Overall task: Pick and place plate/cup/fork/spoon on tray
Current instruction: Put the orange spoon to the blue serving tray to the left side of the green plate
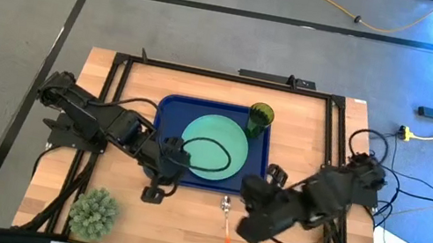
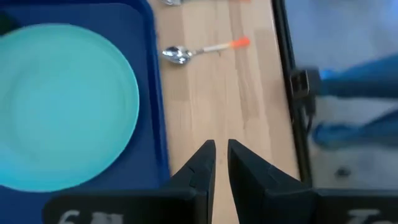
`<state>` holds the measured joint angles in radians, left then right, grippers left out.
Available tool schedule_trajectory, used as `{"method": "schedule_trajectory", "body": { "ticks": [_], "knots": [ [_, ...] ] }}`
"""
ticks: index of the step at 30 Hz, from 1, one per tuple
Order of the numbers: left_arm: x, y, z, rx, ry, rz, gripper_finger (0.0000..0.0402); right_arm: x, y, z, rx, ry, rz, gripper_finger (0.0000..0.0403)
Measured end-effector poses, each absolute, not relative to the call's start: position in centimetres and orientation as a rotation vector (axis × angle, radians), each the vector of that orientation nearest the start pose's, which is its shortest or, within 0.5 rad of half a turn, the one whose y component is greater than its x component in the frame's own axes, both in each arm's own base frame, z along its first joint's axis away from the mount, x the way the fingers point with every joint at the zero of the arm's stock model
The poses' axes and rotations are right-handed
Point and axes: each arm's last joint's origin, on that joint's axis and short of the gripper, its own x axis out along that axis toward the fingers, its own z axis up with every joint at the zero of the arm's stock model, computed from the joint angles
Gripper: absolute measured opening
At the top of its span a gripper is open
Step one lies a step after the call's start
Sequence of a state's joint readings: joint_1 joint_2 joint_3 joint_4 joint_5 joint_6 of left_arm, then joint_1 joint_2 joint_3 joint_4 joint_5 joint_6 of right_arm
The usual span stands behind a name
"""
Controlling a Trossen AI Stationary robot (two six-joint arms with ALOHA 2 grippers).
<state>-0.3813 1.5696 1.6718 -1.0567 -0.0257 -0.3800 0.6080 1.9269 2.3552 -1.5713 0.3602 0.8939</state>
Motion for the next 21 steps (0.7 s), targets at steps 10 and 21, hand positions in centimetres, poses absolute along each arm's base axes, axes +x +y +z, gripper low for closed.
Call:
{"method": "schedule_trajectory", "body": {
  "ticks": [10, 21],
  "knots": [
    [30.3, -13.5, 36.7, -0.512, 0.854, 0.185, 0.0028, 21.5, 19.0, 47.5, 0.020, 0.865, 0.084, 0.0034],
    [34.6, -18.4, 31.7, -0.796, 0.738, 0.340, 0.0002, 16.0, 18.8, 50.1, -0.047, 0.777, 0.283, 0.0034]
  ]
}}
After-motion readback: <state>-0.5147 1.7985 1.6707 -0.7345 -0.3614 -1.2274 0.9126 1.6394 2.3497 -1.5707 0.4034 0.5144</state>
